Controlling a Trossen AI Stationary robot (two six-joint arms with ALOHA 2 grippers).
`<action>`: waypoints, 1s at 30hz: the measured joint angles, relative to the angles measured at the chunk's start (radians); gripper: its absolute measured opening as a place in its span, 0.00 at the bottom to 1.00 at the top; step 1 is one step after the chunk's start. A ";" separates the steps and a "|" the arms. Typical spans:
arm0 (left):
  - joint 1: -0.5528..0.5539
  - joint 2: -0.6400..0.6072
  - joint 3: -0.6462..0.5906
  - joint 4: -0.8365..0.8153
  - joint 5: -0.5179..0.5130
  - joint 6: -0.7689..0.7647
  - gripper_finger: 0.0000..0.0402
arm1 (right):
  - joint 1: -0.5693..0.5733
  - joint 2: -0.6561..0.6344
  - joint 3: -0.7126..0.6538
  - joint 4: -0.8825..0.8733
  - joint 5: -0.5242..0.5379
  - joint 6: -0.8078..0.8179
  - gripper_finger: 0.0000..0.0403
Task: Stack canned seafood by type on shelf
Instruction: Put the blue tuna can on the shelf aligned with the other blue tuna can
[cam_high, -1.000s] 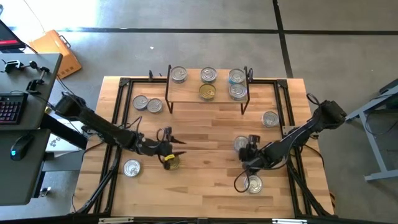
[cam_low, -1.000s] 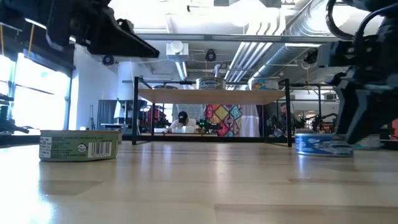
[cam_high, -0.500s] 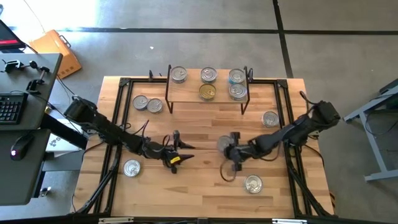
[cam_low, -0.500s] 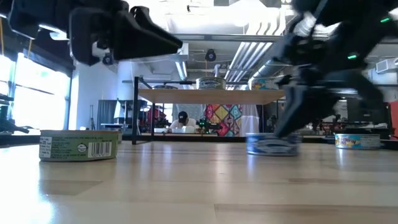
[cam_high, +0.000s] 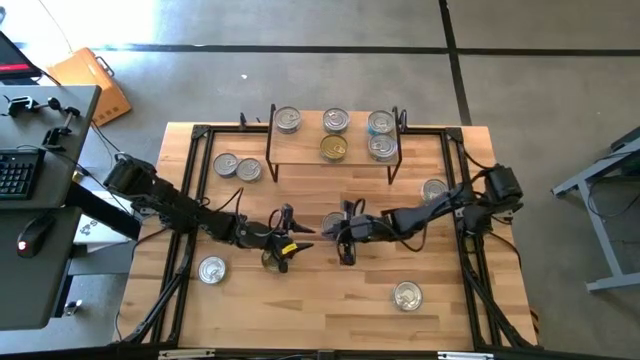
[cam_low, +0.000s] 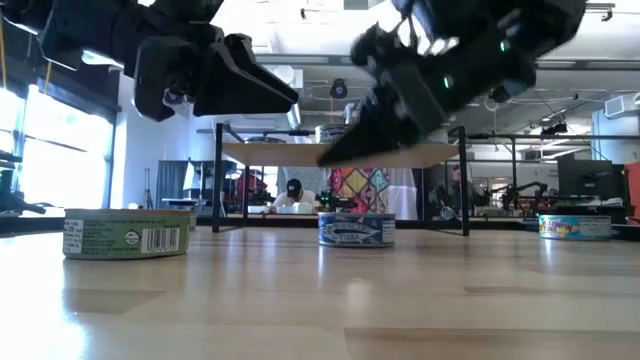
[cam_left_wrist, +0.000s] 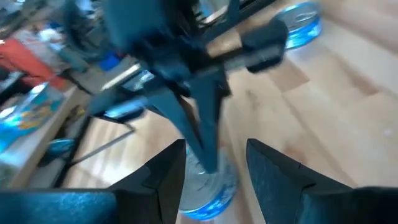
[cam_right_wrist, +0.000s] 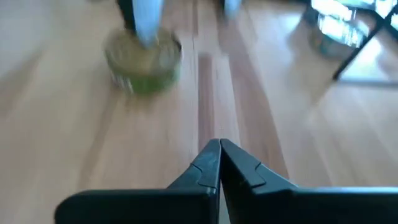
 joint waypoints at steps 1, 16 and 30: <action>0.009 0.000 0.000 -0.002 0.036 -0.002 0.40 | 0.006 -0.013 0.006 0.000 0.004 -0.002 0.00; 0.237 0.265 0.135 0.028 0.450 0.150 0.40 | 0.279 -0.337 0.014 -0.395 0.462 0.124 0.00; 0.276 0.404 0.335 -0.323 0.396 0.245 0.10 | 0.357 -0.339 0.014 -0.472 0.546 0.226 0.00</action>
